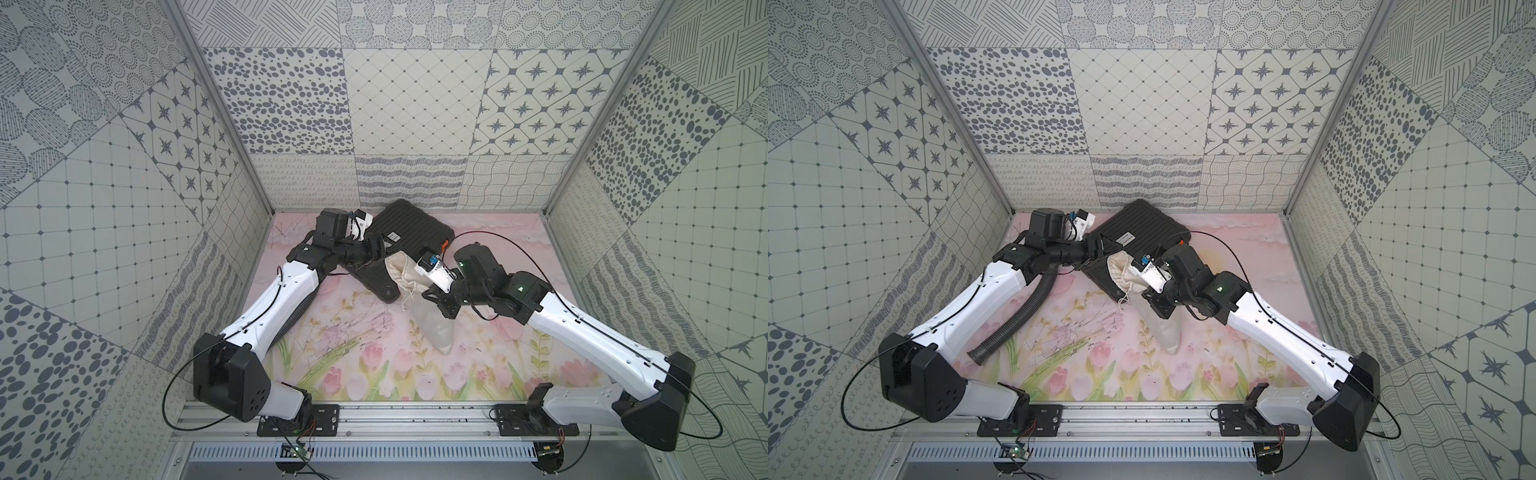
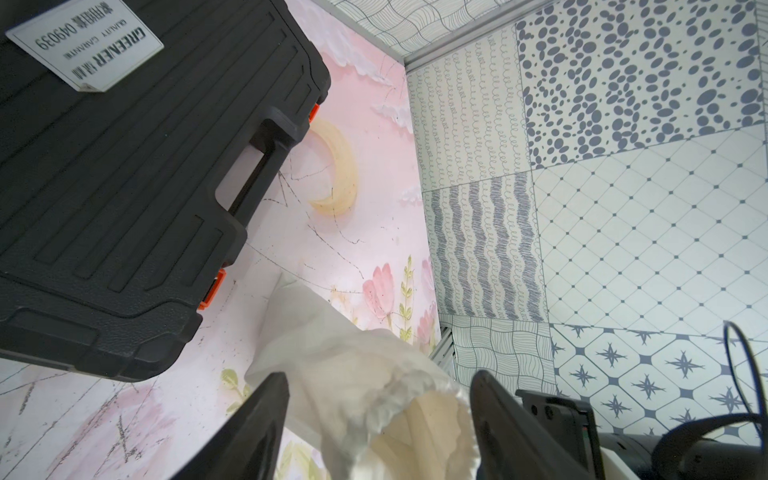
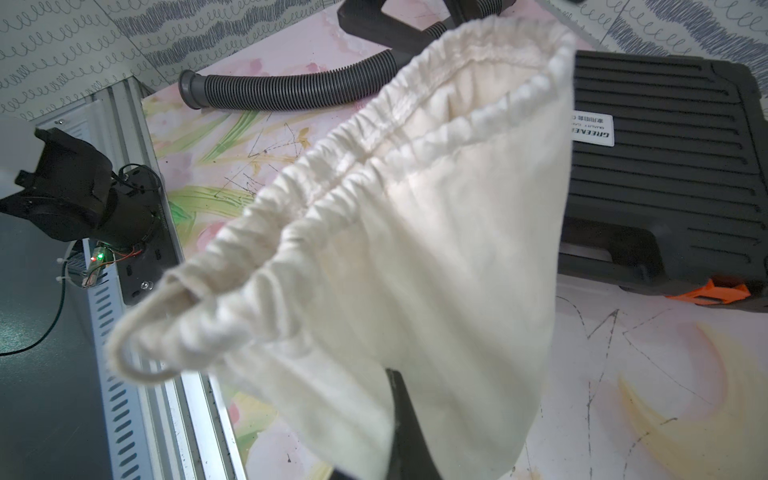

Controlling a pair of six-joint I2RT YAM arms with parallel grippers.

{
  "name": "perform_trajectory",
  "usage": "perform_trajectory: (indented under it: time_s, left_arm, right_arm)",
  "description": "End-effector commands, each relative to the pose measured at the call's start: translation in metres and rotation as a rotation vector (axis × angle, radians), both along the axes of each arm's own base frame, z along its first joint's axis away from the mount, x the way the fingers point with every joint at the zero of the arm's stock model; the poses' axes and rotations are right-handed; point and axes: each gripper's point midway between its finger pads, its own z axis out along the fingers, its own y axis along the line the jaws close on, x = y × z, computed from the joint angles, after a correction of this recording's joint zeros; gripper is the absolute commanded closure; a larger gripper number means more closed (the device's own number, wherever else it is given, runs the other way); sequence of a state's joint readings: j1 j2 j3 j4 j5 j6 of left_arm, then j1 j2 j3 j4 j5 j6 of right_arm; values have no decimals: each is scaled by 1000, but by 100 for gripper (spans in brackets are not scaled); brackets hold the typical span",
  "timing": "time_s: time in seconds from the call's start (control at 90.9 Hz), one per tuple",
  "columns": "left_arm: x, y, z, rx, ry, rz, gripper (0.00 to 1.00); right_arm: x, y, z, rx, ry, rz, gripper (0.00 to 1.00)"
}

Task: Close the soil bag
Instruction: Adjust the soil bag at the center of the board.

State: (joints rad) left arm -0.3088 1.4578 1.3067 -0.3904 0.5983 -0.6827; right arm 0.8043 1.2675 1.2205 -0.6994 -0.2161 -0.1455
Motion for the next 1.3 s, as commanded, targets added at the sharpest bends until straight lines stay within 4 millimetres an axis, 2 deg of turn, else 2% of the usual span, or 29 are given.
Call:
perform_trajectory:
  time_s: [0.0, 0.143, 0.253, 0.319, 0.55, 0.671, 1.056, 1.287]
  left_arm:
    - [-11, -11, -8, 38, -31, -96, 29]
    - [-16, -12, -17, 69, -16, -112, 34]
    - [-23, -10, -15, 63, -30, -118, 27]
    - [-30, -9, -17, 58, -24, -122, 29]
    - [-34, -4, -29, 97, -15, -121, 29]
    - [-36, 3, -31, 114, -30, -97, 25]
    - [-34, 11, -34, 126, -31, -78, 20]
    - [-21, 13, -42, 176, -22, -55, 21]
  right_arm:
    - [4, 4, 26, 79, -70, -6, 100]
    - [4, 0, 25, 74, -78, -16, 100]
    - [5, -2, 22, 72, -68, -23, 100]
    - [5, -3, 20, 71, -62, -29, 100]
    - [6, -5, 23, 74, -73, -40, 100]
    - [6, -7, 24, 76, -74, -44, 100]
    - [3, -11, 21, 76, -67, -57, 100]
    - [-2, -15, 20, 85, -59, -59, 100]
